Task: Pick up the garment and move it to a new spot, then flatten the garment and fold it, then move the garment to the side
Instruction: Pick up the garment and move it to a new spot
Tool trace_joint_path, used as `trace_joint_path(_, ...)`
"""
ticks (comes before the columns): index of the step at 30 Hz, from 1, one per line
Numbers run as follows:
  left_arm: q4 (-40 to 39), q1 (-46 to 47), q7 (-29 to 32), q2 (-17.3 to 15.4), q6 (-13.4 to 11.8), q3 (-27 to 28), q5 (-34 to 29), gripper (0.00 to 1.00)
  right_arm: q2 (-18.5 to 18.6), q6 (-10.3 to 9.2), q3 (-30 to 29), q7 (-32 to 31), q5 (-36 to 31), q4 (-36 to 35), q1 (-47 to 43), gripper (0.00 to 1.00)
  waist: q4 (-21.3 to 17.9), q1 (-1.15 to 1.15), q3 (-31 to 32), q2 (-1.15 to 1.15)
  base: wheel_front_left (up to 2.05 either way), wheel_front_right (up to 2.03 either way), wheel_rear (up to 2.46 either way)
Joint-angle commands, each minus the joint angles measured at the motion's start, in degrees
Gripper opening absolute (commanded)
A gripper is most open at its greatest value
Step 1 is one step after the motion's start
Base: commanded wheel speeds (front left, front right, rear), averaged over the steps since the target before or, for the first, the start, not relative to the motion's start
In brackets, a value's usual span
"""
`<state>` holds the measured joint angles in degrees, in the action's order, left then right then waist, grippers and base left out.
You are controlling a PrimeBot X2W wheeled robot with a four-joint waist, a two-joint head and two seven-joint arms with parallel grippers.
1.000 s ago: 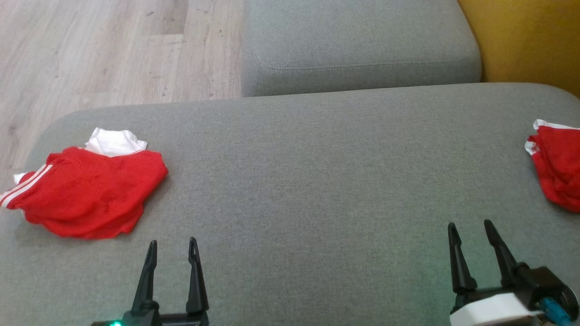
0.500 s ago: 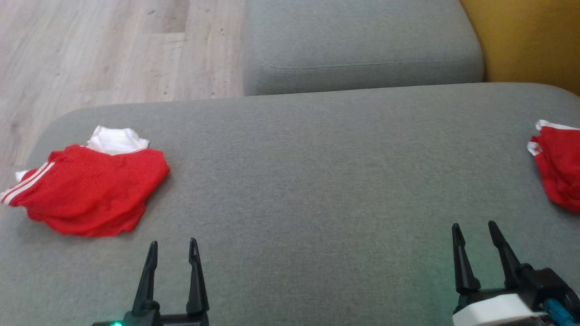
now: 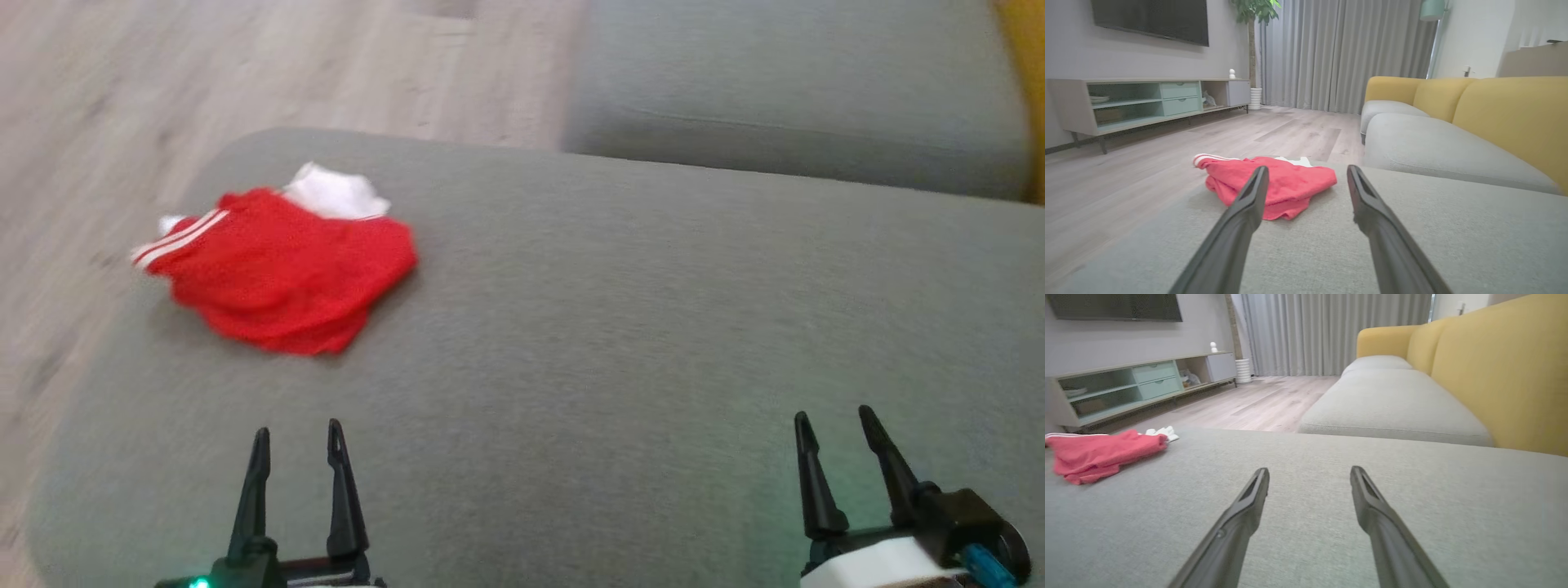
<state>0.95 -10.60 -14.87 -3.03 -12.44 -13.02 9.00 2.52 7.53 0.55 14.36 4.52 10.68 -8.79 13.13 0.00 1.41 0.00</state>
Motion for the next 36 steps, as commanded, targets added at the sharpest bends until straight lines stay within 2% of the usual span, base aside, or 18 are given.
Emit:
trace_joint_path(1, -2.5, 2.14, -0.13, 0.15, -0.53, 2.07, -0.39, 1.0, 0.39, -0.04, 1.69, 0.63, -0.31, -2.04, 2.87, 1.0, 5.07, 0.0, -0.83, 0.0, 0.0, 0.0, 0.0)
trace_joint_path(5, -2.75, 1.64, -0.13, 0.15, -0.85, 2.53, -0.46, 1.0, 0.38, -0.04, 2.13, 0.63, -0.35, -1.98, 3.21, 1.0, 8.25, 0.0, -0.96, 0.0, 0.0, 0.0, 0.0)
trace_joint_path(9, -3.05, 1.39, -0.13, 0.15, -0.75, 2.93, 1.12, 1.0, 0.38, -0.04, 2.18, 0.63, -0.36, -1.97, 3.46, 1.0, 9.64, 0.0, -1.13, 0.0, 0.0, 0.0, 0.0)
trace_joint_path(18, -4.36, 2.37, -0.13, 0.15, -0.13, 4.04, 1.33, 1.0, 1.49, -0.04, 2.29, 0.63, -0.44, -2.08, 2.8, 1.0, 9.89, 0.0, -2.5, 0.0, 0.0, 0.0, 0.0)
trace_joint_path(22, -6.23, 4.91, -0.13, 0.15, 0.24, 6.27, 0.36, 1.0, 3.28, -0.04, 2.17, 0.63, -0.57, -2.8, 3.56, 1.0, 8.66, 0.0, -6.12, 0.0, 0.0, 0.0, 0.0)
trace_joint_path(24, -7.59, 7.46, -0.13, 0.15, 0.73, 7.95, -0.36, 1.0, 4.62, -0.04, 2.25, 0.63, -0.59, -3.3, 4.48, 1.0, 7.84, 0.0, -8.81, 0.0, 0.0, 0.0, 0.0)
trace_joint_path(29, -8.5, 17.61, -0.13, -1.51, 4.96, 11.75, -1.9, 1.0, 8.8, -0.04, 2.98, 0.63, -0.57, -4.51, 7.32, 1.0, 5.59, 0.0, -15.72, 0.0, 0.0, 0.0, 0.0)
trace_joint_path(33, -2.93, 29.07, -0.06, -4.63, 7.52, 12.56, -3.13, 1.0, 12.53, -0.04, 3.12, 0.63, -0.46, -5.61, 9.8, 1.0, 4.01, 0.0, -21.0, 0.0, 0.0, 0.0, 0.0)
trace_joint_path(36, 4.77, 40.68, 3.18, -7.56, 9.47, 12.66, -3.16, 1.0, 15.19, -0.04, 2.84, 0.63, -0.37, -6.75, 11.41, 1.0, 3.05, 0.0, -24.67, 0.0, 0.0, 0.0, 0.0)
